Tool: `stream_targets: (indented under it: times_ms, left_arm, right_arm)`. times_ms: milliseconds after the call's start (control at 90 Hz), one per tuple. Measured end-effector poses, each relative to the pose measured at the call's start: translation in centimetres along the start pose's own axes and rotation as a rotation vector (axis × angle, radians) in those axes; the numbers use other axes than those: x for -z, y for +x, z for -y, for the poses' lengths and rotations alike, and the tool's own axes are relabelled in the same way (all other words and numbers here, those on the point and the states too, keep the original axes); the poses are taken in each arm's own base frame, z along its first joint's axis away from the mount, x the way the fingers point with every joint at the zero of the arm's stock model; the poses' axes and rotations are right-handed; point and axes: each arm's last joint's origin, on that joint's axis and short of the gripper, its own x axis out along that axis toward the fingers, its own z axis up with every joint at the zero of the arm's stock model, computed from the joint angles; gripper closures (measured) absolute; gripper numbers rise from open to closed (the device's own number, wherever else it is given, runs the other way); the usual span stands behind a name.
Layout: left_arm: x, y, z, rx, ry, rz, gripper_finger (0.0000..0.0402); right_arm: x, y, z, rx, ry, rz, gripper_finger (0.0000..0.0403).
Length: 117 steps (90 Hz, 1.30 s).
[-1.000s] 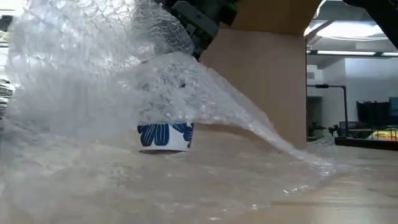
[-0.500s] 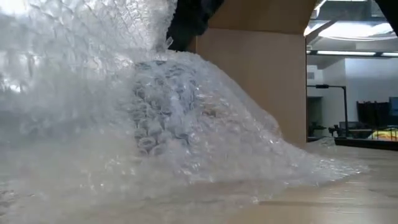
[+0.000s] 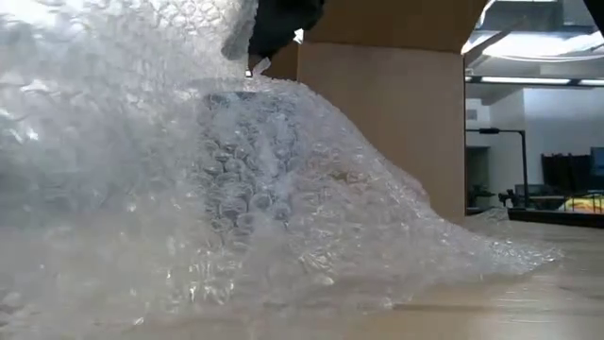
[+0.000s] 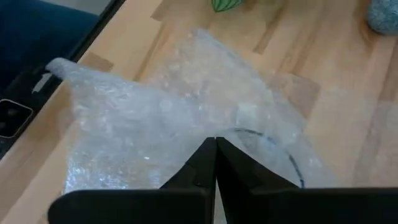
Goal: Wrap mug
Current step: Wrap the white blue mug with bubble wrap
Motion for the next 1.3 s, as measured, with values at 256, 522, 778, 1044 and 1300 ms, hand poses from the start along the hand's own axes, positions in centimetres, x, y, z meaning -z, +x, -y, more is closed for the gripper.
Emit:
stream_targets:
  times_ms: [256, 522, 778, 1044, 1300]
  left_arm:
    - [0.0, 0.0, 0.0, -0.011, -0.021, 0.012, 0.0254]
    - [-0.2, 0.8, -0.3, -0.033, 0.009, 0.012, 0.0254]
    - [-0.4, 1.8, -0.9, -0.071, 0.050, 0.000, 0.0254]
    - [-0.4, 2.2, -1.2, -0.086, 0.011, -0.005, 0.0254]
    - [-0.2, 2.1, -1.4, -0.098, -0.005, -0.014, 0.0254]
  right_arm:
    - [2.9, 1.2, 2.0, 0.012, 0.059, -0.073, 0.0403]
    - [4.7, 2.4, 2.3, 0.013, 0.094, -0.080, 0.0403]
    - [4.7, 2.5, 2.4, 0.018, 0.086, -0.063, 0.0403]
    - [4.4, 2.0, 2.3, 0.011, 0.091, -0.086, 0.0403]
    - [2.3, 0.4, 2.0, 0.006, 0.055, -0.075, 0.0403]
